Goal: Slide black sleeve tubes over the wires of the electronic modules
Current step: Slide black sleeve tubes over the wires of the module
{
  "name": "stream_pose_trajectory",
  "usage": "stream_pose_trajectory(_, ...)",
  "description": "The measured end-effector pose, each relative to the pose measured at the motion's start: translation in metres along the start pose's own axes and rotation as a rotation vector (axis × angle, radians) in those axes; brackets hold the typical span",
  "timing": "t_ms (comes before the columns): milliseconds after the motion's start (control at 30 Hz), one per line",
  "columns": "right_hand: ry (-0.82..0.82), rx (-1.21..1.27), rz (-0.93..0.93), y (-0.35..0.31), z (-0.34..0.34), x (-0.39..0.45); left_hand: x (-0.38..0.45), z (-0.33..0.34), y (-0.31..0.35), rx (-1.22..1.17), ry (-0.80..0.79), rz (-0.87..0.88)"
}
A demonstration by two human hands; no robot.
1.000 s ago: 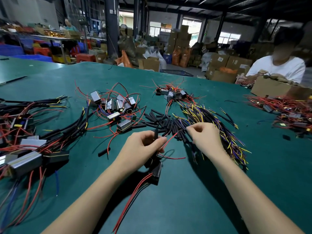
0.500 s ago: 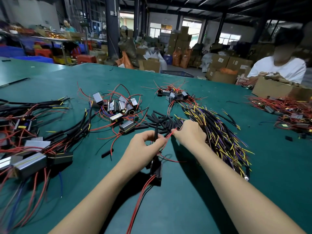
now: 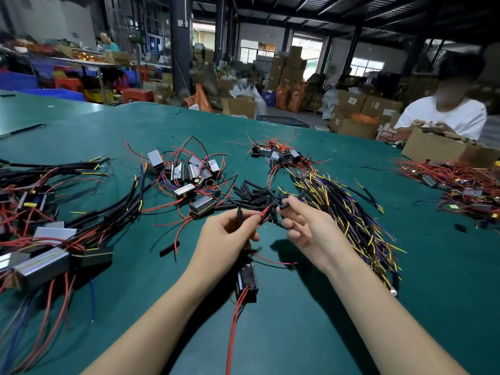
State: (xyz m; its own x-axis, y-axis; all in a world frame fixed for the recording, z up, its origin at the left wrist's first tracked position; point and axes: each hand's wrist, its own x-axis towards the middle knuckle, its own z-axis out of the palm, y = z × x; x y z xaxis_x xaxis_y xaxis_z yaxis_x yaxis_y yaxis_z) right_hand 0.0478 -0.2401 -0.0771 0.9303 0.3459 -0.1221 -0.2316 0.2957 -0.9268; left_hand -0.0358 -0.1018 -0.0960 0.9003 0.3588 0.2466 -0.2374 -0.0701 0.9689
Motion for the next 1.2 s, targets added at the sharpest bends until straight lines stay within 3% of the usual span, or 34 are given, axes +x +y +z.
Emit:
stream_pose_trajectory(100,0.013,0.078,-0.02,-0.006,0.004,0.0,0.001,-0.003,0.001,-0.018,0.039,0.003)
stream_pose_trajectory(800,0.049,-0.05,-0.164,0.006,0.012,-0.003,0.001,-0.002,-0.002,0.029,0.005,0.014)
stream_pose_trajectory(1200,-0.131,-0.17,-0.062,0.008,0.012,-0.007,0.0,-0.001,-0.003,0.027,0.027,0.056)
